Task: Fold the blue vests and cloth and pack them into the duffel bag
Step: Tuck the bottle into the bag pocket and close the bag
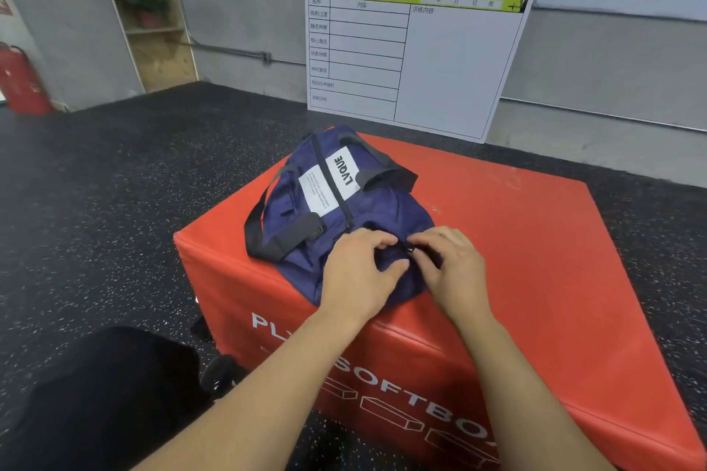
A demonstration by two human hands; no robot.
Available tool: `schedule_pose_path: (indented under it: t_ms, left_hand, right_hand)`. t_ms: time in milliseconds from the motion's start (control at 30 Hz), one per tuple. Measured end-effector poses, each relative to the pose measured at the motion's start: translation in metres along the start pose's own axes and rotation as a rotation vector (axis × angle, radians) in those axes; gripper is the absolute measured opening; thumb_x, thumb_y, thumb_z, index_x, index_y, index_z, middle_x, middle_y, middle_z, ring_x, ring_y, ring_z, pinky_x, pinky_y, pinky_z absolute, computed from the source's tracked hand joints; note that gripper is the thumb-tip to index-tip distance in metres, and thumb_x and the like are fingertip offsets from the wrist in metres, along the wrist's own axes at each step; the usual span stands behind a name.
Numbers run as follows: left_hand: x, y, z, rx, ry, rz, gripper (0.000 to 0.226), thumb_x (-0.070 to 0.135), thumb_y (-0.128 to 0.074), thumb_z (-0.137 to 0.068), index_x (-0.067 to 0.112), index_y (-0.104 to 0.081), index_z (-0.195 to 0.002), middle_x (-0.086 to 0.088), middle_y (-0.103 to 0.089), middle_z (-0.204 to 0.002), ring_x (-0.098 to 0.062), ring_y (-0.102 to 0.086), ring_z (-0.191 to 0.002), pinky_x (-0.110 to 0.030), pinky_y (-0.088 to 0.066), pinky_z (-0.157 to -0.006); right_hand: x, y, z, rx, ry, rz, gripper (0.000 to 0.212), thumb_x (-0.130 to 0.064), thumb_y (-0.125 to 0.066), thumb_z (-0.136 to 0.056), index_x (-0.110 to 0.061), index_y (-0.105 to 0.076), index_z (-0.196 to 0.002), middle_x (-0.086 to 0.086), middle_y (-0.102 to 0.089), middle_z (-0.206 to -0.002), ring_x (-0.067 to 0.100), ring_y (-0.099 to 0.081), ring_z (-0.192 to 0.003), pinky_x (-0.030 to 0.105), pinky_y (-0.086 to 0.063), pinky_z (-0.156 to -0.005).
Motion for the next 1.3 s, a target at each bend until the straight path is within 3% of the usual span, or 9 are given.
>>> schedule_pose_path:
  t_ms: [167,333,600,733,833,933,1133,1300]
  left_hand:
    - [0.000,-0.006,-0.008,-0.016,0.018,-0.028,0.023,0.039,-0.081,-0.078,0.033,-0.070,-0.097,0.015,-0.064,-0.092,-0.006,-0.056,-0.087,-0.028,-0.049,-0.081]
    - [0.000,-0.001,-0.012,0.003,0.040,-0.039,0.003,0.029,-0.069,-0.086,0.031,-0.067,-0.087,0.016,-0.068,-0.082,-0.004,-0.062,-0.079,-0.036,-0.054,-0.077]
    - [-0.010,0.014,-0.007,0.084,0.181,0.133,0.009,0.021,-0.074,-0.084,0.026,-0.073,-0.077,0.014,-0.068,-0.067,-0.004,-0.063,-0.066,-0.028,-0.053,-0.071]
    - [-0.040,0.019,-0.002,0.105,0.385,0.335,0.013,0.016,-0.076,-0.080,0.023,-0.076,-0.069,0.014,-0.060,-0.053,-0.006,-0.055,-0.055,-0.026,-0.048,-0.068]
    - [-0.051,0.027,0.004,0.110,0.459,0.412,0.011,0.013,-0.077,-0.081,0.020,-0.078,-0.072,0.010,-0.067,-0.057,-0.005,-0.059,-0.057,-0.024,-0.047,-0.067]
    - [-0.056,0.033,0.012,0.088,0.497,0.520,0.013,0.010,-0.074,-0.086,0.018,-0.078,-0.077,0.004,-0.074,-0.069,-0.001,-0.061,-0.058,-0.024,-0.046,-0.067]
    - [-0.055,0.029,0.024,0.065,0.500,0.618,0.017,0.005,-0.068,-0.090,0.015,-0.077,-0.079,0.003,-0.075,-0.071,0.002,-0.061,-0.058,-0.016,-0.047,-0.062]
    - [-0.058,0.030,0.028,0.085,0.507,0.685,0.016,0.003,-0.068,-0.090,0.011,-0.076,-0.080,0.001,-0.072,-0.068,0.000,-0.057,-0.055,-0.015,-0.045,-0.056]
  right_hand:
    - [-0.006,-0.002,0.001,-0.027,0.072,0.002,0.017,-0.016,-0.068,-0.087,-0.018,-0.078,-0.102,-0.005,-0.071,-0.097,0.020,-0.062,-0.089,0.032,-0.048,-0.078]
    - [-0.006,-0.003,0.001,-0.029,0.079,-0.023,0.018,-0.008,-0.075,-0.088,-0.016,-0.077,-0.104,-0.004,-0.071,-0.099,0.021,-0.063,-0.092,0.032,-0.049,-0.082]
    - [-0.005,0.003,-0.001,0.027,0.063,0.060,0.015,-0.009,-0.075,-0.088,-0.018,-0.075,-0.100,-0.003,-0.070,-0.099,0.022,-0.062,-0.090,0.035,-0.050,-0.080]
    - [0.000,0.004,-0.002,0.057,0.005,0.078,0.014,-0.009,-0.075,-0.087,-0.018,-0.075,-0.098,-0.003,-0.070,-0.098,0.021,-0.061,-0.091,0.028,-0.045,-0.083]
    - [0.005,0.005,-0.004,0.056,-0.027,0.079,0.014,-0.010,-0.075,-0.087,-0.019,-0.074,-0.098,-0.004,-0.070,-0.099,0.021,-0.062,-0.092,0.029,-0.045,-0.084]
    - [-0.002,0.001,-0.003,0.030,0.003,0.069,0.019,-0.008,-0.074,-0.086,-0.020,-0.070,-0.100,-0.005,-0.067,-0.101,0.023,-0.061,-0.092,0.038,-0.047,-0.082]
    - [-0.053,-0.031,0.003,-0.122,0.339,0.152,0.024,-0.017,-0.077,-0.085,-0.022,-0.074,-0.109,-0.007,-0.068,-0.111,0.023,-0.058,-0.098,0.037,-0.042,-0.078]
    - [-0.049,-0.042,-0.008,-0.076,0.277,0.167,0.016,-0.021,-0.071,-0.089,-0.027,-0.078,-0.102,-0.012,-0.072,-0.100,0.023,-0.059,-0.091,0.040,-0.042,-0.074]
Point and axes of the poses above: each hand's wrist, its own z-axis away from the middle knuckle, its own y-axis out of the back of the hand, x = y × z, the point moved 5 cm from there along -z, towards the middle knuckle
